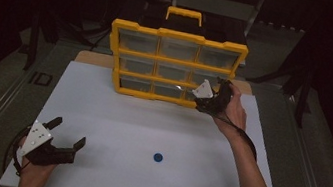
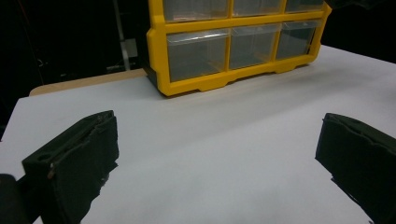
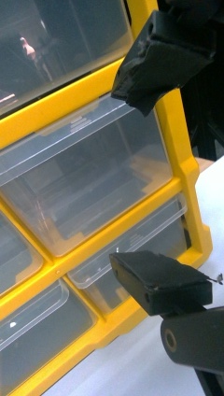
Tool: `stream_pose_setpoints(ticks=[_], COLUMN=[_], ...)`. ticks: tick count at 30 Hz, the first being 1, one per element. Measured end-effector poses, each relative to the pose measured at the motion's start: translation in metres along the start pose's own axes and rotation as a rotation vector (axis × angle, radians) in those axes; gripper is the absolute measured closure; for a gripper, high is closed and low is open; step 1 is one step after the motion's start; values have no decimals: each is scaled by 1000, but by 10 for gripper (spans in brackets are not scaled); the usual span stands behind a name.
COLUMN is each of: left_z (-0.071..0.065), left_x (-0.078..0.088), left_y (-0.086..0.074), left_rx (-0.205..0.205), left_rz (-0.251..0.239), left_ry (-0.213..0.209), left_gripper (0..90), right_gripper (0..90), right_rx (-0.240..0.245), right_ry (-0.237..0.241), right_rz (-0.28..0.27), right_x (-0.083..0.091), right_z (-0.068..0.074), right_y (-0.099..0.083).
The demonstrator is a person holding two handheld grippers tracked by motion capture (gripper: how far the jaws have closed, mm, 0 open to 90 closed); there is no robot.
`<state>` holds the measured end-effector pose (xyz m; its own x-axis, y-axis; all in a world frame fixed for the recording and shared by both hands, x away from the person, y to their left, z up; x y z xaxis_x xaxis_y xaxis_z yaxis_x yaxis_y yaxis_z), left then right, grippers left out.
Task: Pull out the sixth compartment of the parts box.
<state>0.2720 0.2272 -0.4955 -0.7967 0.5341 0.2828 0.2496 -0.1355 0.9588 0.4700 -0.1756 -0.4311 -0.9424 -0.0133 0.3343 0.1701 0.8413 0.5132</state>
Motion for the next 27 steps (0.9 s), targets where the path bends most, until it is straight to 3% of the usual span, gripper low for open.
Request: stream_pose_setpoints(ticks=[11, 27], left_z=[0, 0], left_x=[0, 0], left_y=[0, 0], left_rx=[-1, -1], left_rz=[2, 2], left_ry=[-1, 0], left_gripper=[0, 0], right_gripper=[175, 210], right_rx=[90, 305], right_ry=[-55, -185], right_rz=[19, 22], right_x=[-2, -4], right_z=[-3, -5], right_y=[-1, 5])
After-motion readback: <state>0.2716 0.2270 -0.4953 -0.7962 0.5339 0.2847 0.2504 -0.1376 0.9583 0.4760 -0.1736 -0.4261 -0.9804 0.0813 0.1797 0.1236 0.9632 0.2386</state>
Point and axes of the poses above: each handheld gripper's, and its own axes: x roughly backward along the jaws, y roughly out of its top, z roughly to its left, the point moved 6 cm from there along -x, roughly forward along the jaws, and after that the axes turned 5 degrees about -y, right-handed, at the moved point
